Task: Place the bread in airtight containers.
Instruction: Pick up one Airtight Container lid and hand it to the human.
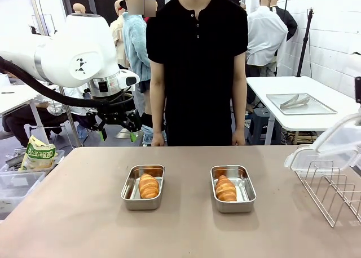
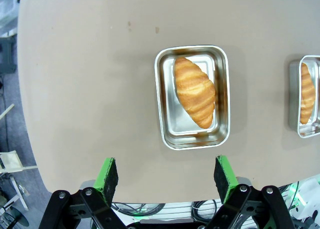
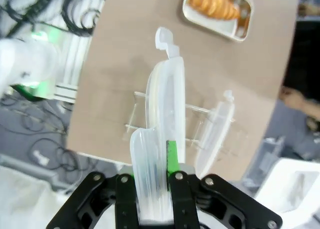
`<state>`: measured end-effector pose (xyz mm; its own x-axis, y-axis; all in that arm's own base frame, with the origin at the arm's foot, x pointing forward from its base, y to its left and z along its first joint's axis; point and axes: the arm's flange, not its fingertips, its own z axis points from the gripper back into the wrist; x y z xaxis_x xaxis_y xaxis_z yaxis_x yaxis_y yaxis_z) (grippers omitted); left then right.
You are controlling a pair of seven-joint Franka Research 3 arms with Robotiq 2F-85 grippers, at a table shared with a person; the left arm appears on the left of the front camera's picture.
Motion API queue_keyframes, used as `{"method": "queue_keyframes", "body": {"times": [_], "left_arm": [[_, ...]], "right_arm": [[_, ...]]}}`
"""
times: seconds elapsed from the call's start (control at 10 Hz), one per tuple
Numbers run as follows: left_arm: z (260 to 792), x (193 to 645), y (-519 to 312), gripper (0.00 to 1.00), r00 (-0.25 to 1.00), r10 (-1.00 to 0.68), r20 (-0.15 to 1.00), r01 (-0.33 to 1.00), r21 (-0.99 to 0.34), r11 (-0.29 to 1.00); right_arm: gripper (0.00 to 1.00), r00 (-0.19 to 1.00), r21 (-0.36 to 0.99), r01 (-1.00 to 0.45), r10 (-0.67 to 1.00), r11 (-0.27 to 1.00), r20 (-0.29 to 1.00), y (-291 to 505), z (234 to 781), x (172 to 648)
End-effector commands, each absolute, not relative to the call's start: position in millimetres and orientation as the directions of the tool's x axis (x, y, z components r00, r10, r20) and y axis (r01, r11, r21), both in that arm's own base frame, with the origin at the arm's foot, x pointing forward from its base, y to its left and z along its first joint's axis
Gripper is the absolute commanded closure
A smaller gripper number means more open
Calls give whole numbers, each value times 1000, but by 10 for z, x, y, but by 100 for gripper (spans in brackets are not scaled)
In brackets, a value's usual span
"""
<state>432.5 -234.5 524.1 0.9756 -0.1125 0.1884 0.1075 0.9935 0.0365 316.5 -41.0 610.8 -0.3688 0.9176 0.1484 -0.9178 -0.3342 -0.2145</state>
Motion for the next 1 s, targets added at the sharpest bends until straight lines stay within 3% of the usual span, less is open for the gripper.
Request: {"method": "queue_keyframes", "body": {"times": [0.0,0.5,0.9], "left_arm": [[5260,4314,-2328,0,975,-111,190,107,35,994],[5260,4314,-2328,0,975,-111,190,107,35,994],[5260,4314,-2328,0,975,-111,190,107,35,994]], "right_arm": [[100,-512,-320,-830,852,-458,110,-68,6231,3235],[100,-710,-399,-663,701,-633,67,896,6484,3705],[100,-760,-468,-588,648,-660,41,1323,6411,4377]]}}
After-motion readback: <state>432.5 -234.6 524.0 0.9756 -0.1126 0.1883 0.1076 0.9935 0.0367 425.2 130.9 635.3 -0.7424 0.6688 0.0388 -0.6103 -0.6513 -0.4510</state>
